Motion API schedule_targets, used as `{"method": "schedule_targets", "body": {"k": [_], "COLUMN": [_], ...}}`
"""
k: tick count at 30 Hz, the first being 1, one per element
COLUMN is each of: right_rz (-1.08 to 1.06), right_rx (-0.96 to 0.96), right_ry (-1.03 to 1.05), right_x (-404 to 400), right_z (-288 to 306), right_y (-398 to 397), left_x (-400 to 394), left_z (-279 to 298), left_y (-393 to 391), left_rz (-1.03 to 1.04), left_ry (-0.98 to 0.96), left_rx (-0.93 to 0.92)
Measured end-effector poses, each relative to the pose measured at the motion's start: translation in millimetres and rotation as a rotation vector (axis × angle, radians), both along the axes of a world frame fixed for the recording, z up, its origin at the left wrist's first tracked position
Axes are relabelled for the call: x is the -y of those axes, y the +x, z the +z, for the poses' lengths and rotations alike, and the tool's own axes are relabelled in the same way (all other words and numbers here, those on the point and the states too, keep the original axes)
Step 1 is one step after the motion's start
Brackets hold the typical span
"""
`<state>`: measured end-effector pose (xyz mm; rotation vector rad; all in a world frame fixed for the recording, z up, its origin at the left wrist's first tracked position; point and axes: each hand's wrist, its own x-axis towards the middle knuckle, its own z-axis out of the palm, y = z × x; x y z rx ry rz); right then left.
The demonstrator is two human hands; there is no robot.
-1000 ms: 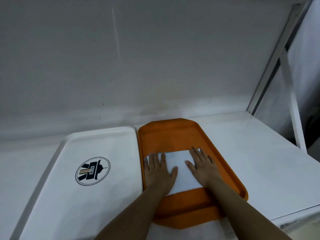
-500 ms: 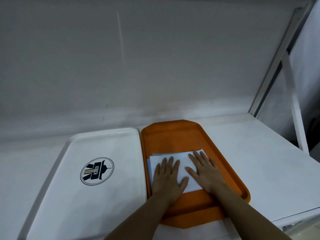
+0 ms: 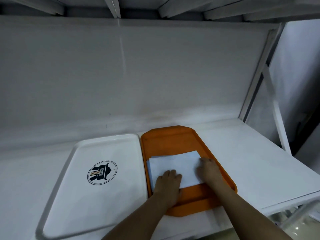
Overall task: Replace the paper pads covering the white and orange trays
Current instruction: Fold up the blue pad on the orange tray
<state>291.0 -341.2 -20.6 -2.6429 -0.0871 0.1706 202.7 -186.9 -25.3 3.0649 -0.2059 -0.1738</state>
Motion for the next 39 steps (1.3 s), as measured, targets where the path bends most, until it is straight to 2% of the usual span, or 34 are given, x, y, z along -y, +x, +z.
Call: {"method": "schedule_targets", "body": {"k": [3,7,10,19,21,24,27,31,35,39], "right_rz": [-0.105,-0.158,-0.166,-0.232,-0.266,-0.441,-0.593,-0.717,-0.802,-0.754], "right_rx": [-0.173,-0.29,-0.403,-0.392,-0.328,-0.25,-0.276,-0.325,-0.363,-0.44], "right_ry": [0.091,0.192,0.334,0.774,0.866,0.945,1.044,1.305,1.468,1.503], "right_x": [10.3,15.6,15.3,20.7,23.8,17.4,1.6,-21.4,-41.8,-56.3], "right_z": [12.3,22.4,23.6,22.1,17.7,13.0,15.5,24.3,33.7,36.1], "right_y": [1.4,0.5,1.1,-13.6,-19.0,-27.1,-35.9,-53.3,-77.1,-97.1], "left_x": [7.7,5.4,2.1,-1.0,-2.3,0.8,5.3,7.4,2.2,-9.4], "left_z": [12.2,18.1,16.8,6.6,1.7,11.0,5.7,0.1,-5.1,-9.4], "left_y": [-5.4,-9.7,-12.5,-0.4,8.6,6.9,1.4,-7.9,-11.0,-11.8], "left_rz": [-0.016,-0.079,-0.107,-0.089,-0.056,0.003,0.007,0.063,0.124,0.061], "left_ry": [0.094,0.224,0.262,0.248,0.2,0.149,0.131,0.039,-0.168,-0.197], "left_rx": [-0.008,-0.022,0.046,0.209,0.22,0.177,0.114,0.181,0.165,0.191]}}
